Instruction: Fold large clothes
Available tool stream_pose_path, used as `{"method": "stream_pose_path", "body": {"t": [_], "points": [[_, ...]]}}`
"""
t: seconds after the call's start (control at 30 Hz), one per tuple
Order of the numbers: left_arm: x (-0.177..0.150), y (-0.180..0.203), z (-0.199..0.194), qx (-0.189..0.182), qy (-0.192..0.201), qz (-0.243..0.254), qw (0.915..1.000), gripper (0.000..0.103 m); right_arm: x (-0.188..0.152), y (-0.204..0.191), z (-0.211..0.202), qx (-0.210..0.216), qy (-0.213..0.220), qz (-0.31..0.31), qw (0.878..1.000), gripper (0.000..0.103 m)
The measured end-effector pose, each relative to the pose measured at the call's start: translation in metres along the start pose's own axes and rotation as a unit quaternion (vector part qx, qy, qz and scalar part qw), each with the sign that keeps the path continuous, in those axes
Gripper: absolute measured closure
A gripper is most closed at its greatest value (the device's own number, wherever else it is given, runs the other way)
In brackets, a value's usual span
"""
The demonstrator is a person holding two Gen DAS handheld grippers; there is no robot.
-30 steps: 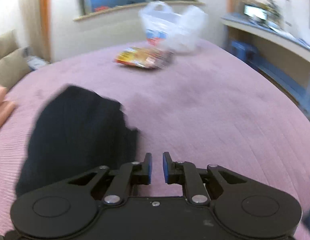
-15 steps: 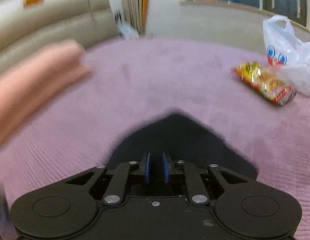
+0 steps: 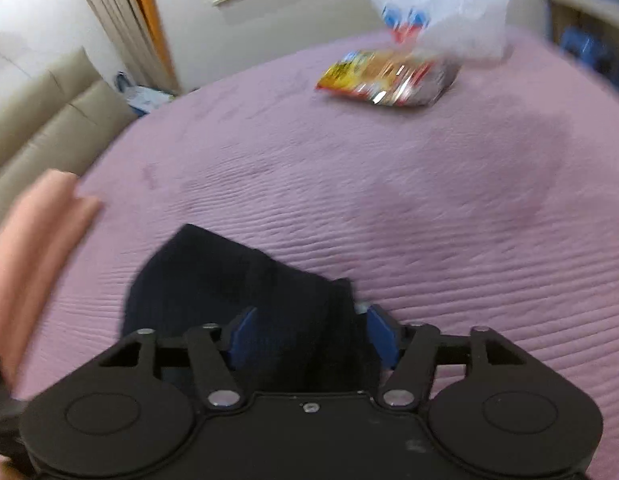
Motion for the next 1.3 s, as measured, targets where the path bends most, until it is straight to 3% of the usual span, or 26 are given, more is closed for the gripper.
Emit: {"method": "stream_pose_path", "body": {"t": [0.1, 0.13, 0.17, 0.2, 0.3, 0.43, 0.5, 0.57, 0.63, 0.7, 0.83, 0.87, 0.9, 0.93, 1.03, 1.17, 1.23, 1.27, 1.3], "points": [[0.001, 0.01, -0.003, 0.003, -0.005, 0.009, 0.9999, 0.079, 0.0, -0.005, 0.029, 0.039, -0.042, 0.034, 0.998, 0.027], [0.004, 0.011, -0.003, 0.004, -0.006, 0.011, 0.9999, 0.079, -0.004, -0.008, 0.037, 0.052, -0.056, 0.048, 0.996, 0.031], [0.005, 0.012, -0.003, 0.005, -0.006, 0.012, 0.9999, 0.079, -0.01, -0.013, 0.036, 0.069, -0.061, 0.054, 0.994, 0.062], [0.004, 0.014, -0.006, 0.007, -0.006, 0.01, 0.9999, 0.079, -0.012, -0.016, 0.038, 0.072, -0.061, 0.061, 0.994, 0.086], [0.006, 0.015, -0.008, 0.001, -0.006, 0.007, 1.0, 0.079, -0.007, -0.022, 0.007, 0.046, 0.001, 0.051, 0.998, 0.093], [0.008, 0.033, 0.007, -0.04, -0.014, 0.01, 0.9991, 0.079, 0.002, -0.025, -0.048, -0.016, 0.088, 0.021, 0.996, 0.095], [0.007, 0.044, 0.021, -0.031, -0.021, 0.039, 0.9985, 0.077, 0.005, -0.026, -0.053, -0.054, 0.105, -0.006, 0.993, 0.095], [0.001, 0.042, 0.038, -0.015, -0.026, 0.044, 0.9986, 0.078, 0.002, -0.019, -0.025, -0.087, 0.084, -0.017, 0.993, 0.095], [-0.006, 0.036, 0.048, -0.005, -0.04, 0.049, 0.998, 0.082, -0.011, -0.011, 0.024, -0.116, 0.036, -0.026, 0.992, 0.095], [-0.009, 0.04, 0.048, 0.0, -0.053, 0.065, 0.9965, 0.082, -0.023, -0.007, 0.056, -0.118, 0.006, -0.029, 0.993, 0.092], [-0.013, 0.054, 0.03, 0.004, -0.077, 0.106, 0.9914, 0.082, -0.023, -0.018, 0.043, -0.146, 0.022, -0.079, 0.986, 0.088], [-0.014, 0.057, 0.021, 0.0, -0.08, 0.108, 0.991, 0.082, -0.024, -0.018, 0.036, -0.151, 0.028, -0.088, 0.984, 0.078], [-0.015, 0.059, 0.013, -0.004, -0.084, 0.108, 0.9906, 0.082, -0.022, -0.016, 0.024, -0.152, 0.034, -0.088, 0.984, 0.063], [-0.018, 0.062, 0.003, -0.004, -0.089, 0.111, 0.9898, 0.082, -0.019, -0.014, 0.01, -0.148, 0.04, -0.079, 0.985, 0.058], [-0.028, 0.07, -0.027, -0.005, -0.092, 0.119, 0.9886, 0.082, -0.022, -0.022, -0.038, -0.116, 0.064, -0.057, 0.99, 0.057], [-0.041, 0.077, -0.048, -0.013, -0.105, 0.104, 0.9889, 0.082, -0.051, -0.077, -0.065, -0.063, 0.051, -0.105, 0.991, 0.057], [-0.056, 0.081, -0.051, -0.012, -0.129, 0.106, 0.9859, 0.082, -0.071, -0.104, -0.06, -0.062, 0.043, -0.143, 0.987, 0.064], [-0.068, 0.08, -0.049, 0.002, -0.151, 0.112, 0.9823, 0.082, -0.082, -0.111, -0.053, -0.083, 0.037, -0.164, 0.982, 0.087], [-0.078, 0.077, -0.049, 0.013, -0.158, 0.117, 0.9804, 0.083, -0.094, -0.112, -0.043, -0.111, 0.027, -0.18, 0.977, 0.103]]}}
Point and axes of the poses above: each gripper's, at about its wrist camera, not at the fingertips, and z roughly the way its jaws point, y to its right, x to its top, the point moved 4 cm from there along z, roughly the way its jaws point, and after that the axes turned 13 degrees about -x, right-handed, at the moved point
